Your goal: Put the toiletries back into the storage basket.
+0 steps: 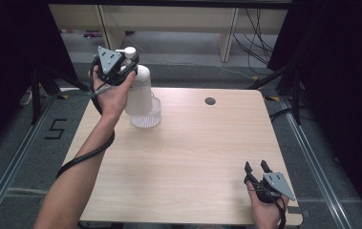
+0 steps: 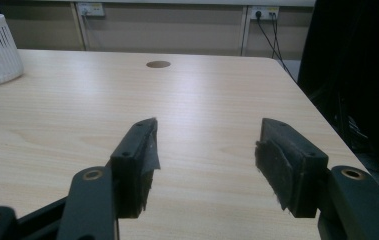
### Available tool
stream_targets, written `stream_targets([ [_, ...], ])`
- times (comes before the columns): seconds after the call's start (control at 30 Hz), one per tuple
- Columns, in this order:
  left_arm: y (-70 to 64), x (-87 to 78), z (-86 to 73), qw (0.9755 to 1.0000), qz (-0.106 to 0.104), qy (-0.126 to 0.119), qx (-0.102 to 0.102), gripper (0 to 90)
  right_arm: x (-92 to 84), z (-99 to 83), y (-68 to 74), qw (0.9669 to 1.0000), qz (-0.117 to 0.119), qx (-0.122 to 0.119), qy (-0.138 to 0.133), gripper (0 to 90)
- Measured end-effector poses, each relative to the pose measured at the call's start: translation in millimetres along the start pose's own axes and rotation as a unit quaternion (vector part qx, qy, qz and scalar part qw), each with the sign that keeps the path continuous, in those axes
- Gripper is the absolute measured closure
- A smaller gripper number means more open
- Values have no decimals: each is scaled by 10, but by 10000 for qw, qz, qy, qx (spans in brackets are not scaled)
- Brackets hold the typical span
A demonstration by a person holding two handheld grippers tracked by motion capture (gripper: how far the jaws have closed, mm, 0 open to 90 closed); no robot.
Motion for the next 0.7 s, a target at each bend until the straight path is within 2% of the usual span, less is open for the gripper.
stream_targets([
  [0.2,2,61,29,10000,10,-23,8,595,-1,-6,-8,10000,-58,56,-3,417],
  [0.27,2,78,46,10000,7,-30,10,595,3,-6,-17,10000,-58,1,-2,417],
  [0.3,3,86,56,10000,10,-38,24,595,-6,-4,-36,9999,-144,-71,12,417],
  [0.37,1,98,73,10000,12,-33,37,595,-10,-17,-13,9999,-115,106,52,417],
  [0.47,-5,122,102,10000,-7,-71,50,594,0,-4,-20,10000,-95,27,-13,417],
  [0.57,-2,145,110,9999,-26,-94,63,594,-14,-9,-2,9999,-54,138,25,417],
  [0.63,3,169,104,10000,-22,-83,49,594,-1,-3,-21,9999,-95,45,-16,417],
  [0.7,11,186,98,10000,-18,-78,46,594,-3,-5,-22,9999,-101,54,-7,416],
])
Point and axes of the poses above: each handheld gripper's, and its own axes: x roughly forward along the jaws, z roughly out of its top, y roughly to its left, the point moved 9 cm from there along x, roughly forward along the jaws, and after that the axes turned 7 degrees about y, right-handed, at the moved point
